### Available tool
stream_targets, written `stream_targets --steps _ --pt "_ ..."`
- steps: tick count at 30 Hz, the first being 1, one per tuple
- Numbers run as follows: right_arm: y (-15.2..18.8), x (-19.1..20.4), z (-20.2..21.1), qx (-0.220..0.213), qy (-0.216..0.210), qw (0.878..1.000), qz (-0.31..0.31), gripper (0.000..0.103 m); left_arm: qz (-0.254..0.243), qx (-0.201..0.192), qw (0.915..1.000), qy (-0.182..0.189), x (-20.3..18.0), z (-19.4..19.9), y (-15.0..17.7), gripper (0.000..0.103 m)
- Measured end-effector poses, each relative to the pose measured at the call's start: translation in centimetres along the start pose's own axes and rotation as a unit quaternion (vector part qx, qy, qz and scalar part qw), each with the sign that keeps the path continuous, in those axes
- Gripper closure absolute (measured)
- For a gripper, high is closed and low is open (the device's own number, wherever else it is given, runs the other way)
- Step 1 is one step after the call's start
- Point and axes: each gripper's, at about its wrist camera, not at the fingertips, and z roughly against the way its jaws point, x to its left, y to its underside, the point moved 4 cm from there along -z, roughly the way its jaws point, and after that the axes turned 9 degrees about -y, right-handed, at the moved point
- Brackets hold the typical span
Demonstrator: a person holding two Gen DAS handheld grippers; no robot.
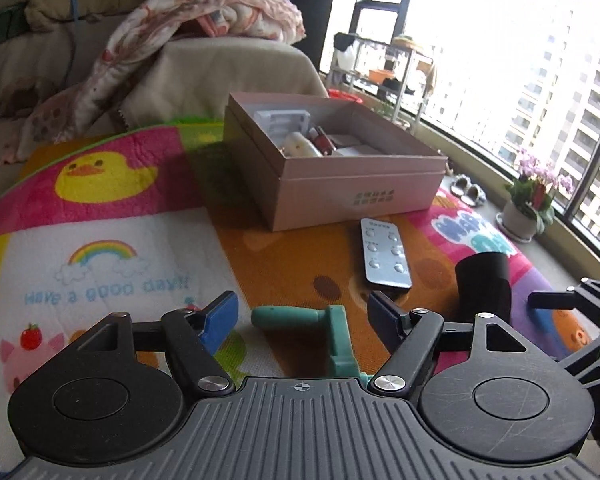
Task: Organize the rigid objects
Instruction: 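Close the right tool on the black curved stand while the left tool holds the teal toy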
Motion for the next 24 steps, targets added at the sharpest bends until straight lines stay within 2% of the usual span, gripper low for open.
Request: stream_targets --steps 3,6,9,14,20,24 --pt "0.0 0.0 0.0 0.0 0.0 1.0 0.0 0.0 -0.022 0.022 0.9994 -0.015 -0.9 -2.0 0.3 0.026" --pt "0.0 0.0 0.0 0.0 0.001 1.0 -0.001 0.0 -0.037 0.017 0.9988 -0.029 -1.5 -2.2 0.4 0.025" --pt "0.0 0.0 0.0 -0.001 0.001 1.0 -0.001 0.0 -0.044 0.016 0.9986 -0.024 -1.8 -2.0 0.7 0.026" --pt "0.0 0.0 0.0 -0.001 0.002 1.0 -0.003 0.0 -0.059 0.007 0.9976 -0.034 -1.9 -1.7 1.0 0.042" --pt "-0.2 0.2 0.0 0.0 0.011 1.0 -0.01 0.0 -0.056 -0.008 0.9978 -0.036 -2.0 -0.9 1.8 0.042" --pt "-0.9 0.7 -0.4 0.0 -0.001 1.0 -0.024 0.0 -0.058 -0.013 0.9974 -0.042 -2.2 -0.6 2.0 0.042"
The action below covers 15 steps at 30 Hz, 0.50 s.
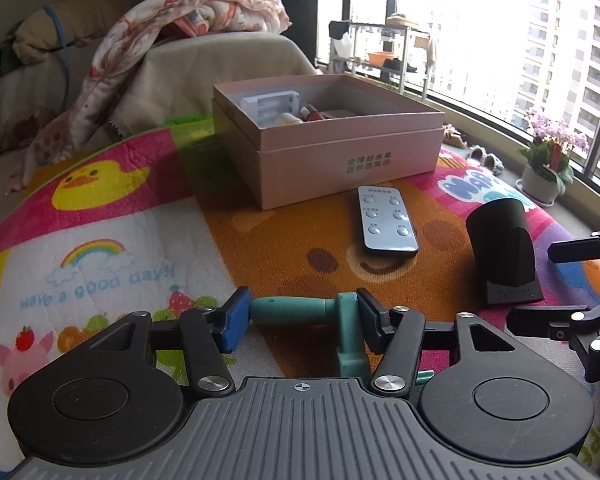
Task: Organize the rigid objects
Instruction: 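Close the right tool on the black curved stand while the left tool holds the teal toy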
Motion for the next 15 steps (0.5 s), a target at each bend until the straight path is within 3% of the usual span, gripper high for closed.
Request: stream_targets --steps 4,9,12,15 --pt "-1.1 0.7 -1.2 0.004 -0.002 1.0 -0.005 0.0 0.005 -0.001 1.0 0.005 0.1 0.1 0.2 0.042" --pt "-1.6 0.1 -1.8 0.014 0.054 0.998 0.031 0.0 -0.005 -0.01 0.9999 -0.005 -0.2 0.7 0.6 0.042" --pt "-1.3 -1.2 -0.9 0.011 0.082 0.996 0.043 0.0 -0.008 -0.014 0.9998 0.008 -0.1 0.9 0.8 0.042" --pt "-1.4 -2.4 -0.2 0.013 0.063 0.998 0.01 0.0 0.012 -0.009 0.9998 0.015 0.3 0.7 0.8 0.042"
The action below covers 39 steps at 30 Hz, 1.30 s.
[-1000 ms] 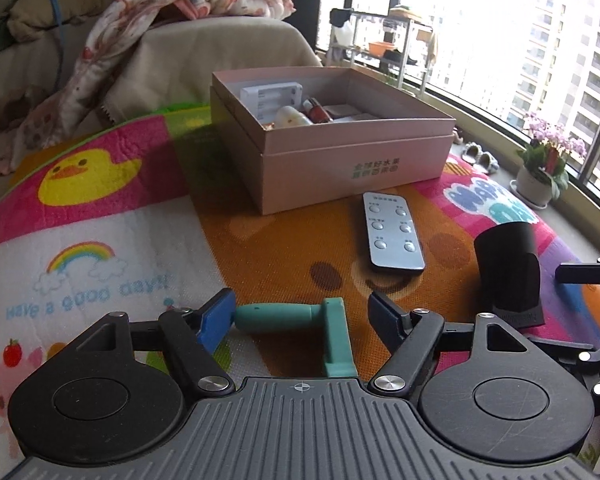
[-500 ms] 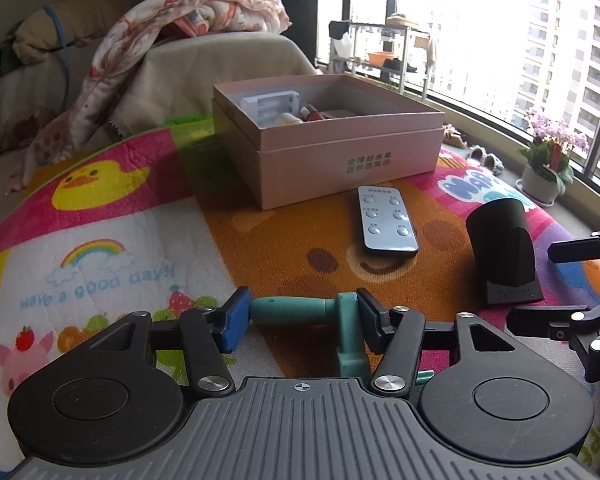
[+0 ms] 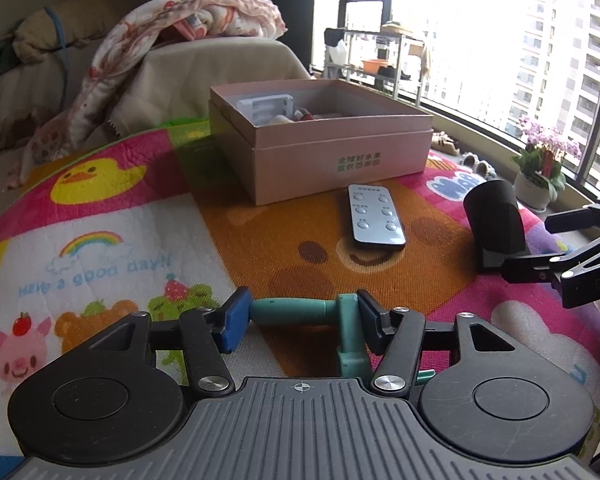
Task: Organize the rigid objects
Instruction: 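Close the right tool on the black curved stand while the left tool holds the teal toy, then carry the teal toy and black stand into the pink box and open both tools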
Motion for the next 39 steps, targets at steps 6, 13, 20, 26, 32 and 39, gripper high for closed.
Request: stream_targets --steps 6,13,20,26,32,39 --pt "-1.8 -1.0 -1.5 0.001 -0.01 0.997 -0.079 0.001 -0.009 0.013 0.9995 -0.027 -0.8 0.2 -0.1 0.041" --pt "-3.3 1.1 -3.2 0.01 -0.012 0.999 -0.032 0.042 0.006 0.004 0.9999 0.01 -0.3 1.4 0.6 0.042" --pt "-3.4 1.9 -0.4 0.014 -0.043 0.998 0.049 0.054 -0.047 0.001 0.9969 0.064 -1.7 3.4 0.5 0.042" --pt "-10.4 0.4 3.1 -0.067 -0.082 0.994 0.026 0.056 -0.034 -0.099 0.9926 0.061 -0.1 4.7 -9.6 0.042" --pt "-20.8 -1.7 1.7 -0.135 -0.086 0.987 -0.023 0.056 0.029 -0.119 0.991 0.053 1.8 -0.2 -19.4 0.042" --pt "-23.6 -2.3 -5.3 -0.092 -0.093 0.991 -0.043 0.036 0.087 0.015 0.9947 0.053 2.7 -12.3 -20.0 0.042"
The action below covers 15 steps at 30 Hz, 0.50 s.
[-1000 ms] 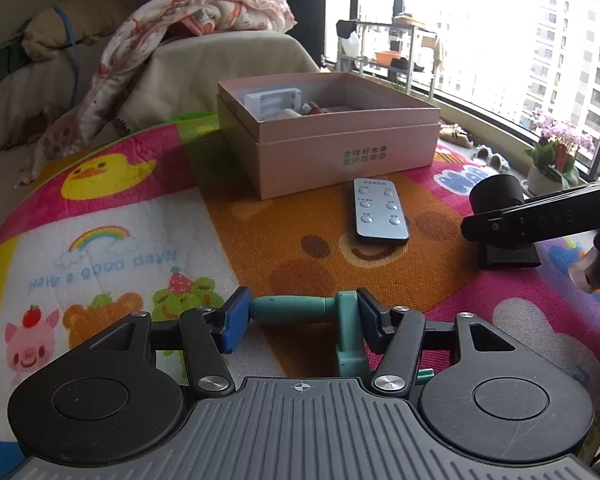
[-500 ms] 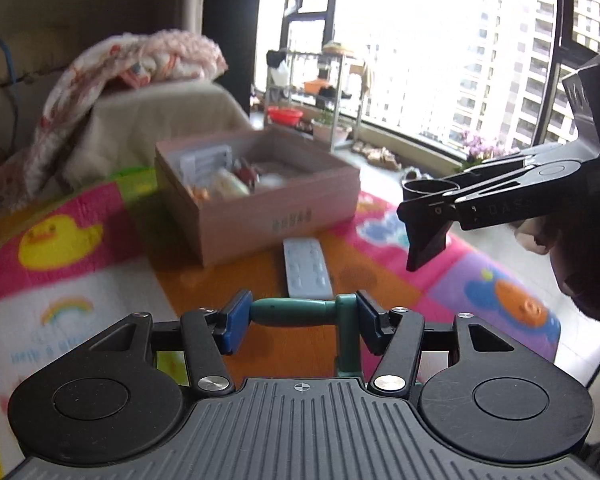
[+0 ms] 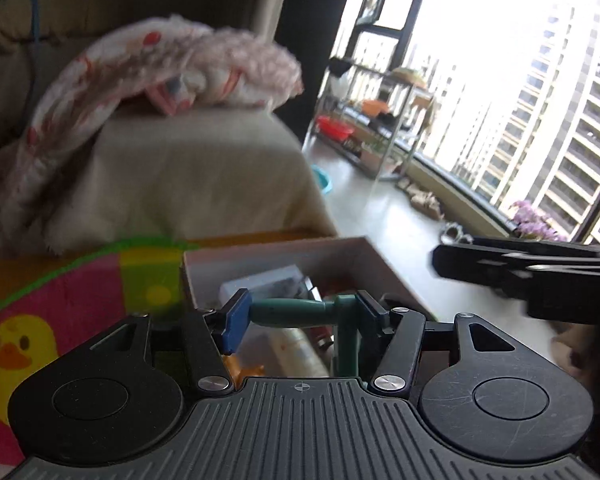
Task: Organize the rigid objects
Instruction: 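Carry the teal toy and black stand into the pink box and open both tools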
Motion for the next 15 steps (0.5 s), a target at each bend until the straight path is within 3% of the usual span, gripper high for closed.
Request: stream_targets --steps 2,3,6,9,12,15 --pt "0.8 -0.3 -0.1 0.0 0.03 0.999 0.01 0.032 0.009 0.01 0.9998 -0.016 0.9 -2.1 1.0 0.041" --pt "1.4 -0.5 0.3 0.001 0.036 0.999 0.013 0.031 0.016 0.004 0.9999 -0.005 1.2 -2.3 1.3 0.043" --pt "3.8 -0.6 2.5 0.001 0.041 0.999 0.025 0.02 0.05 -0.05 0.9974 0.017 2.2 -0.2 1.6 0.043" --pt "7.4 -0.2 4.4 0.01 0.05 0.997 0.053 0.016 0.05 -0.096 0.9941 -0.004 2.6 3.2 2.1 0.043" --pt "11.8 0.5 5.2 0.041 0.048 0.995 0.077 0.016 0.039 -0.103 0.9939 -0.001 2.0 6.6 4.3 0.043" --pt "16.0 1.1 5.7 0.063 0.064 0.993 0.083 0.016 0.011 -0.076 0.9967 0.025 0.4 8.4 8.1 0.043"
